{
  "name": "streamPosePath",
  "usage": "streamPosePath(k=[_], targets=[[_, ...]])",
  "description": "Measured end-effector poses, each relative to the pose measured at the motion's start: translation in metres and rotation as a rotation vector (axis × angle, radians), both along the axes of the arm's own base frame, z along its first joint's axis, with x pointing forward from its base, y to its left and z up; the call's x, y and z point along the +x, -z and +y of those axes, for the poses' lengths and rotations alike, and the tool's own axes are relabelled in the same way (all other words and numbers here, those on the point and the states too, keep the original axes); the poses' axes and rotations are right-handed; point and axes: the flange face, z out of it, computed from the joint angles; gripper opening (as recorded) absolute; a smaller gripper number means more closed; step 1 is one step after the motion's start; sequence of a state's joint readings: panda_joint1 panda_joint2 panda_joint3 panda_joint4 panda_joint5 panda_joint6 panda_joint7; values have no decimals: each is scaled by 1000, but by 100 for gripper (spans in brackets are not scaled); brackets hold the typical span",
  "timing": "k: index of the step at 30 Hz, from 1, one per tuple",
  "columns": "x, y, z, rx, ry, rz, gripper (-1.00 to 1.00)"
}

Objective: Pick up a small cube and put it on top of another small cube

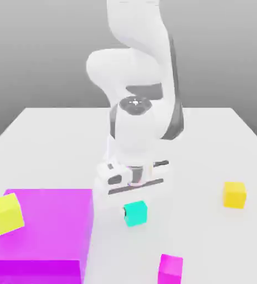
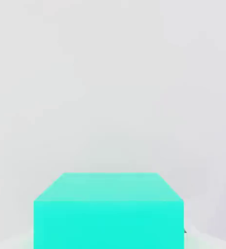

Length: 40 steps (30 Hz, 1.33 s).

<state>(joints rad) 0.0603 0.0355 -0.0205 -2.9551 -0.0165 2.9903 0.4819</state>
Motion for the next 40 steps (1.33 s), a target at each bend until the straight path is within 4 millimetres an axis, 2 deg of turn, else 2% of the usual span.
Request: streamPosePath(k=[2, 5, 11, 16, 22, 29, 31, 36, 37, 40], targets=[[-1, -15, 0, 1, 0, 0, -100], [1, -26, 21, 3, -106, 1, -100], [2, -37, 84, 3, -410, 1, -100], [-8, -47, 140, 3, -672, 2, -100], [-33, -60, 206, 3, -987, 3, -100], [-81, -75, 277, 3, -1356, 4, -100], [-89, -68, 287, 2, -1412, 4, -100], [-91, -21, 290, 1, -1429, 4, -100], [-92, -15, 290, 1, -1430, 4, 100], [-92, -15, 290, 1, -1430, 4, 100]])
